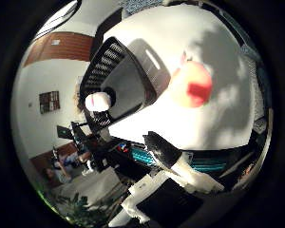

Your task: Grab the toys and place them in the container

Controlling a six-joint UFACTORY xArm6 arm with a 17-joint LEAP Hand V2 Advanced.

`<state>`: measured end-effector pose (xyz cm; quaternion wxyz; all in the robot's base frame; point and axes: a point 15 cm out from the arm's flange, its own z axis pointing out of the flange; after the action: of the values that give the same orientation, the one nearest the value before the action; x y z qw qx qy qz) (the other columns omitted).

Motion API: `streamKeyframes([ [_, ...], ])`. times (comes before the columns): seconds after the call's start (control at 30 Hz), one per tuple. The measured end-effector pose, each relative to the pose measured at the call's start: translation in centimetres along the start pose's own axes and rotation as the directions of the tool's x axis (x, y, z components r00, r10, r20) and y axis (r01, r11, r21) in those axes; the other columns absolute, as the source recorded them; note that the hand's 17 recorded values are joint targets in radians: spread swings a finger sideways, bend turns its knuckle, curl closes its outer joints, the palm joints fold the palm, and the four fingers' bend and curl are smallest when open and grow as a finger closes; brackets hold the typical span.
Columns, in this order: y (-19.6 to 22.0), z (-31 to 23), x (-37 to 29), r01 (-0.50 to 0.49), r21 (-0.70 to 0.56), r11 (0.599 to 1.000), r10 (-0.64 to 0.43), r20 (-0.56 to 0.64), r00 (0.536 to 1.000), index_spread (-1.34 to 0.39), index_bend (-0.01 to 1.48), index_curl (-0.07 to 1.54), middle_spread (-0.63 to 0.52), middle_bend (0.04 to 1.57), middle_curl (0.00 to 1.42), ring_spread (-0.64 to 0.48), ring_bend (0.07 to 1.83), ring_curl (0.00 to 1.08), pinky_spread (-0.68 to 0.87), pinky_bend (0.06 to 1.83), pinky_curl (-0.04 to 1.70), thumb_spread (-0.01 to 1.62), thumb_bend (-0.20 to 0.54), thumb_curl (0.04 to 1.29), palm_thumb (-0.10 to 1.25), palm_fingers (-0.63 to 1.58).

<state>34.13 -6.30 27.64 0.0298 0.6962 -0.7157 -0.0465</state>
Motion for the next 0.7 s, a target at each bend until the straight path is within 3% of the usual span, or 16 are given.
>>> streamKeyframes([
  [0.7,-2.1,9.3,0.3,-0.007,-0.049,0.999,0.008,0.014,1.0,-0.34,0.16,0.27,0.01,0.2,0.33,0.19,0.39,0.24,0.46,0.51,0.28,1.1,-0.022,0.31,0.56,0.16],
])
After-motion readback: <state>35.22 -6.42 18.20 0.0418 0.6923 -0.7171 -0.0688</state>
